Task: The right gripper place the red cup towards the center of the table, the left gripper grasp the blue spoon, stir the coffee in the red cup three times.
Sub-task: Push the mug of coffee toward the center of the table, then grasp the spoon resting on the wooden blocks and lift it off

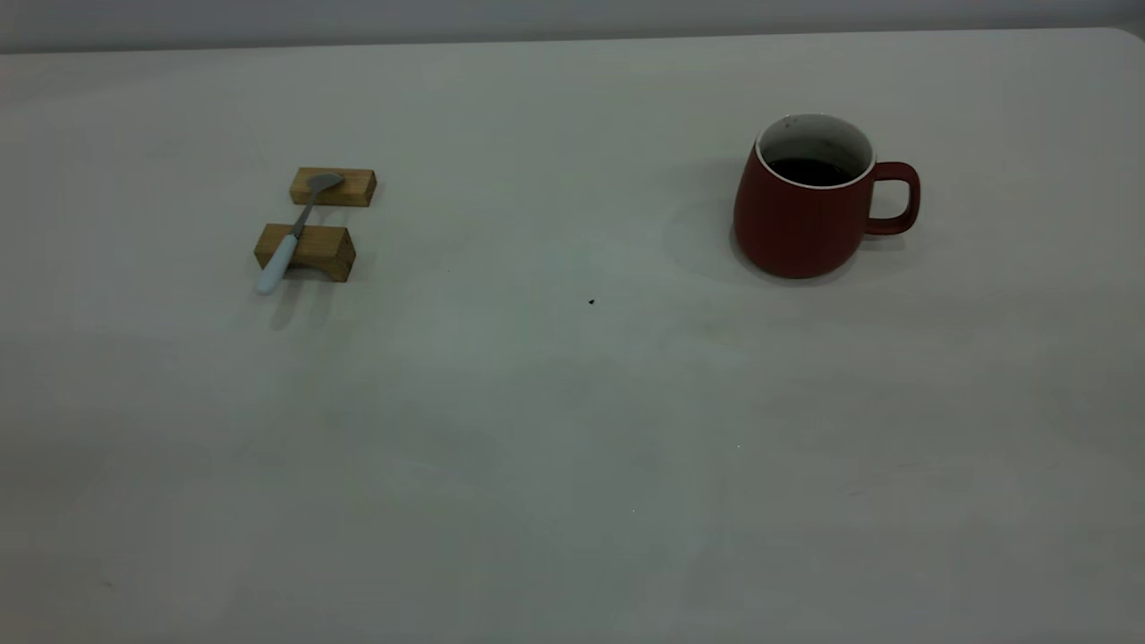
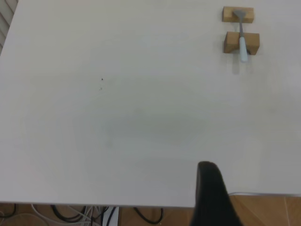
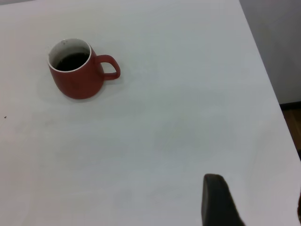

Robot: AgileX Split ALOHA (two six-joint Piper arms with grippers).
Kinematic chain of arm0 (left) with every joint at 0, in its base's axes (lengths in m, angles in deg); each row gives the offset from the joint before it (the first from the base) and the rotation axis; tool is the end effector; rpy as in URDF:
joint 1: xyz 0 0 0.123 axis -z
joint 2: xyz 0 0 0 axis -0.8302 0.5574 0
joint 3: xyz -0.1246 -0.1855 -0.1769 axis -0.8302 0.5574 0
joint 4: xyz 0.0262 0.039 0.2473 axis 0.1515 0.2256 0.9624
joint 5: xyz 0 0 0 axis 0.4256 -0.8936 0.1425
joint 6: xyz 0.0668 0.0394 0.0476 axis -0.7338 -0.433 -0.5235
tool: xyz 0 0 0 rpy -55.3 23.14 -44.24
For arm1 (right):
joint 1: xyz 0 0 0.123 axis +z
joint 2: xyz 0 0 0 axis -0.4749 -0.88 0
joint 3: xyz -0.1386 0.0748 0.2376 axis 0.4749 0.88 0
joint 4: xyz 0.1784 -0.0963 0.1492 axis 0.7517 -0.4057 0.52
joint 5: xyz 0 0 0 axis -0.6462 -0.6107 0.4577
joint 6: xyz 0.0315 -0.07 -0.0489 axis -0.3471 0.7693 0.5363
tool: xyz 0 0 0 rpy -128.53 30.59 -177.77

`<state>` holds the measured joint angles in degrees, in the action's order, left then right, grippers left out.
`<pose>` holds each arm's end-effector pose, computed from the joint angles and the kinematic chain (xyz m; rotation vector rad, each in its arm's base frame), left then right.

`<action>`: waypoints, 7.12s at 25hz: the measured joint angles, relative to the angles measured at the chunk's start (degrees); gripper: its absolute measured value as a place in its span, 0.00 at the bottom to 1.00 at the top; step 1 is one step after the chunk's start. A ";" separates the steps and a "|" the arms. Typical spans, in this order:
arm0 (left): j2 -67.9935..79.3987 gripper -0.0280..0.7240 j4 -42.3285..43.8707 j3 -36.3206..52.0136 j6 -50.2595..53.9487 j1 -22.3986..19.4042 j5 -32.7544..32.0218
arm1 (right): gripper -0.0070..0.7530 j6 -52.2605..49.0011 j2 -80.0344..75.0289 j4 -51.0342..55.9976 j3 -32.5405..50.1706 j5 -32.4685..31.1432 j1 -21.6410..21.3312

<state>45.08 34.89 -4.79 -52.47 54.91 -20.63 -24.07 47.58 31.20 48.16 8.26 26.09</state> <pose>-0.0097 0.0045 0.2675 -0.0360 2.1153 0.0770 -0.0020 -0.0017 0.2633 0.1192 2.1586 -0.0084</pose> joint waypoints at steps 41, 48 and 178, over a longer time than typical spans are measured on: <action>0.00 0.75 0.00 0.00 0.00 0.00 0.01 | 0.59 -1.44 0.00 4.09 0.00 0.06 0.00; 0.00 0.75 0.00 0.00 0.00 0.00 0.01 | 0.64 2.46 -10.85 9.67 -0.71 2.48 0.00; 0.00 0.75 0.05 0.00 0.00 0.00 0.06 | 0.77 4.59 -45.68 2.39 -6.14 -1.79 8.05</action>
<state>45.08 34.95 -4.79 -52.47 54.91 -20.56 -19.47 1.90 33.59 42.02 6.47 34.14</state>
